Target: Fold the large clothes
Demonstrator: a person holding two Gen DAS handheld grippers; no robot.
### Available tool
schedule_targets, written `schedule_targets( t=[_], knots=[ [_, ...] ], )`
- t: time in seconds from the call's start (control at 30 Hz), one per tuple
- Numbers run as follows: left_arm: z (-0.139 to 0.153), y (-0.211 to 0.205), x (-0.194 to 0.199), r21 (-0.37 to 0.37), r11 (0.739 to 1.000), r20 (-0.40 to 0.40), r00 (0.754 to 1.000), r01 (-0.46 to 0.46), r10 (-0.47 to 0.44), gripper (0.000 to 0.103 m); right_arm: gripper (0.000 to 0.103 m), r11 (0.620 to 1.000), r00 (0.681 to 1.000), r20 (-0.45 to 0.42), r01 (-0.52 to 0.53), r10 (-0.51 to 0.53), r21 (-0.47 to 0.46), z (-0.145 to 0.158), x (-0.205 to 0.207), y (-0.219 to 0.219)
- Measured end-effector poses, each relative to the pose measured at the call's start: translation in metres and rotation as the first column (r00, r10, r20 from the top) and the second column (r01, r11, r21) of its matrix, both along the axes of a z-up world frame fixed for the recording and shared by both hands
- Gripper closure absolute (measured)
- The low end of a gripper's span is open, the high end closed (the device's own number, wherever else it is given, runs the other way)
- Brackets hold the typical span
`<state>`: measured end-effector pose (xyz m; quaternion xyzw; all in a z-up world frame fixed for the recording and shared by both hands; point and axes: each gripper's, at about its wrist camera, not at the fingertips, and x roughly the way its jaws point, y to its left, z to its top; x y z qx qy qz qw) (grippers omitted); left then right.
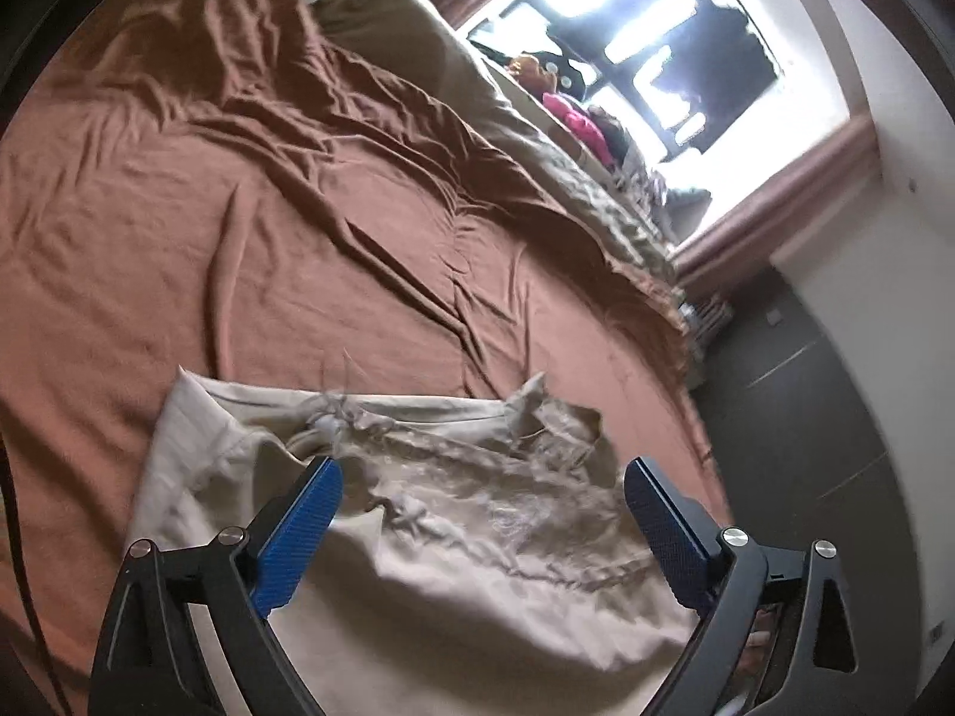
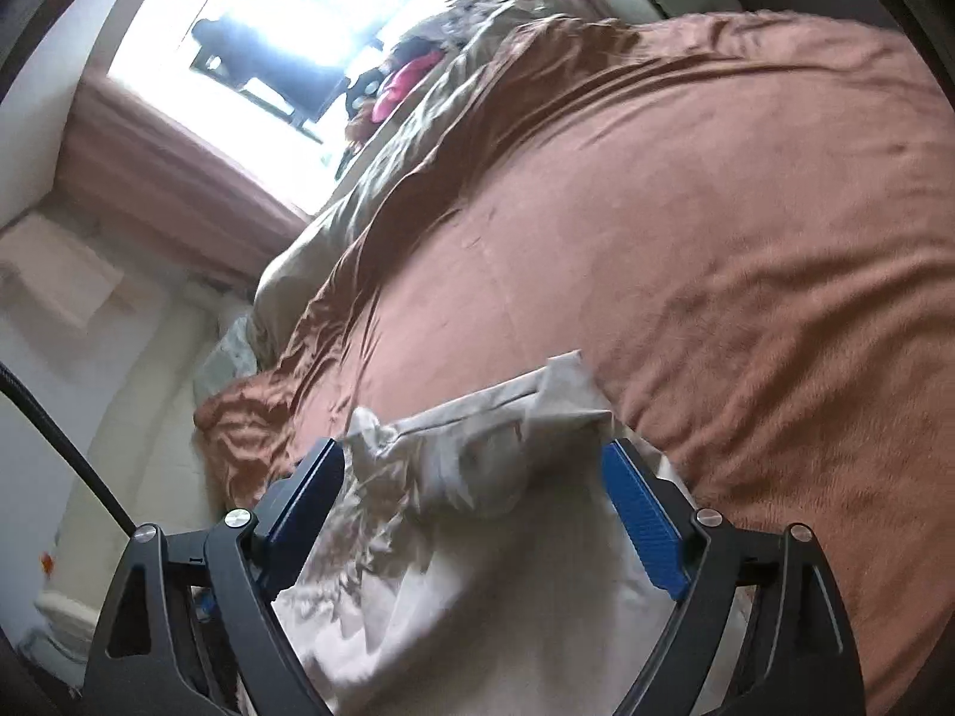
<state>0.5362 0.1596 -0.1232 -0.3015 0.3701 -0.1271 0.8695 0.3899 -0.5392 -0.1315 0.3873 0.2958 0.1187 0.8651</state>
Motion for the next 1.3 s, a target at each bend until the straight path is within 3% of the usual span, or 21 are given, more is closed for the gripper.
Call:
schedule_targets(
  t=[0.1,0.17,0.33,0.5,0.6,0.7,0.73,0.8,0.83,0.87,0.97,1.07,1.2,1.3],
  knots=[
    [0.007,-0.007,-0.002,0.145,0.989,-0.002,1.0,0.0,0.0,0.007,0.015,0.992,0.999,-0.022,-0.041,0.039,-0.123,0.017,0.0,0.02],
    [0.006,-0.009,0.001,0.253,0.967,-0.031,0.999,0.0,0.008,0.007,0.015,0.964,0.997,-0.051,-0.075,0.064,-0.254,0.029,0.004,0.037],
    [-0.02,-0.001,0.014,0.427,0.902,-0.161,0.987,0.068,0.001,0.018,0.016,0.801,0.987,-0.137,-0.151,0.087,-0.579,0.054,0.025,0.087],
    [-0.054,0.001,0.031,0.556,0.81,-0.294,0.956,0.187,-0.018,0.024,0.016,0.636,0.966,-0.244,-0.242,0.087,-0.733,0.058,0.062,0.126],
    [-0.071,-0.001,0.044,0.592,0.767,-0.35,0.936,0.248,-0.032,0.024,0.016,0.58,0.947,-0.305,-0.304,0.099,-0.756,0.049,0.087,0.141],
    [-0.082,-0.005,0.057,0.609,0.741,-0.366,0.929,0.283,-0.055,0.024,0.016,0.528,0.93,-0.35,-0.355,0.113,-0.771,0.041,0.107,0.156],
    [-0.083,-0.006,0.061,0.617,0.734,-0.363,0.93,0.284,-0.056,0.025,0.016,0.522,0.928,-0.354,-0.361,0.118,-0.773,0.041,0.114,0.16],
    [-0.086,-0.007,0.072,0.624,0.728,-0.358,0.932,0.283,-0.056,0.033,0.032,0.534,0.925,-0.356,-0.37,0.133,-0.761,0.039,0.123,0.164],
    [-0.087,-0.008,0.076,0.625,0.725,-0.361,0.931,0.288,-0.058,0.035,0.048,0.551,0.922,-0.36,-0.375,0.141,-0.746,0.039,0.128,0.164],
    [-0.089,-0.009,0.081,0.631,0.719,-0.362,0.93,0.293,-0.061,0.037,0.057,0.566,0.923,-0.358,-0.372,0.14,-0.736,0.033,0.132,0.16],
    [-0.092,-0.012,0.091,0.654,0.701,-0.35,0.935,0.286,-0.055,0.042,0.058,0.578,0.935,-0.337,-0.335,0.109,-0.744,0.028,0.135,0.155],
    [-0.093,-0.008,0.095,0.653,0.725,-0.32,0.947,0.219,0.002,0.044,0.058,0.577,0.946,-0.315,-0.3,0.076,-0.76,0.019,0.137,0.152],
    [-0.089,-0.008,0.096,0.656,0.737,-0.289,0.956,0.162,0.047,0.045,0.058,0.57,0.958,-0.287,-0.239,0.006,-0.786,0.014,0.136,0.156],
    [-0.073,-0.012,0.085,0.651,0.746,-0.266,0.963,0.143,0.048,0.045,0.058,0.607,0.956,-0.291,-0.214,-0.029,-0.765,0.018,0.13,0.158]
  ],
)
